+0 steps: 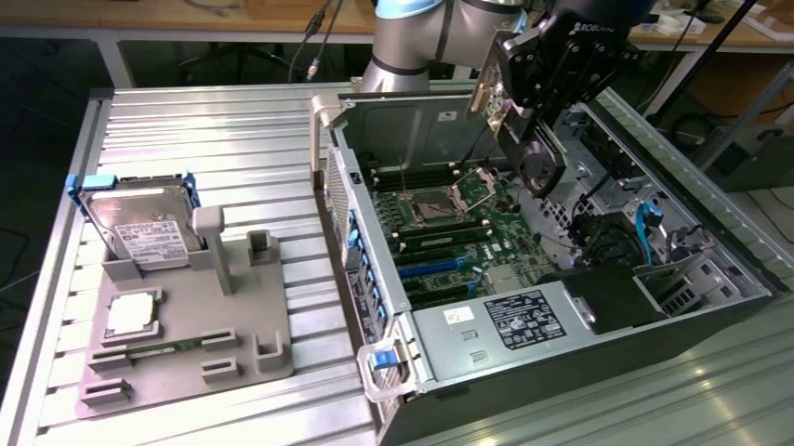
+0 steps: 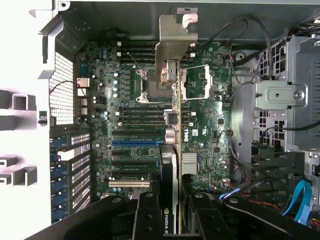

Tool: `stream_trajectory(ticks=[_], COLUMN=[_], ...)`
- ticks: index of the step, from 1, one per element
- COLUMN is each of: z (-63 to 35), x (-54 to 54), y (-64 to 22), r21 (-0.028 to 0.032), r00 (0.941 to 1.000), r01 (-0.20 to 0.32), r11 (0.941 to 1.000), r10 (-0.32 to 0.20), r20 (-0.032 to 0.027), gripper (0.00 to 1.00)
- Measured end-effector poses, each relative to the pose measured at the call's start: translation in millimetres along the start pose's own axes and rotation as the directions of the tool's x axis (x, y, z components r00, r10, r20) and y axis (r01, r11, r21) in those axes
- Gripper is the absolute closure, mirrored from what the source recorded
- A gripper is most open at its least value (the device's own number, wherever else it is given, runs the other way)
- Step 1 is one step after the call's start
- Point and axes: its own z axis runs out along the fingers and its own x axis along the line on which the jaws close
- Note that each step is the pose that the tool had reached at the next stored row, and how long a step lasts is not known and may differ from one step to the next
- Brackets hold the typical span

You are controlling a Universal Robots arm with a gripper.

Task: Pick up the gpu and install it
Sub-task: 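Insert the gpu into the slot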

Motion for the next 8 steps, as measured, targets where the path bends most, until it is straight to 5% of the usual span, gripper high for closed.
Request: stream_trajectory(ticks=[8], z=[0.0], x=[-0.1], y=[0.5], r21=[-0.0001], r00=[1.0], r01=[0.004], r11=[1.0], r10=[-0.004], r20=[-0.0001], gripper=[0.73])
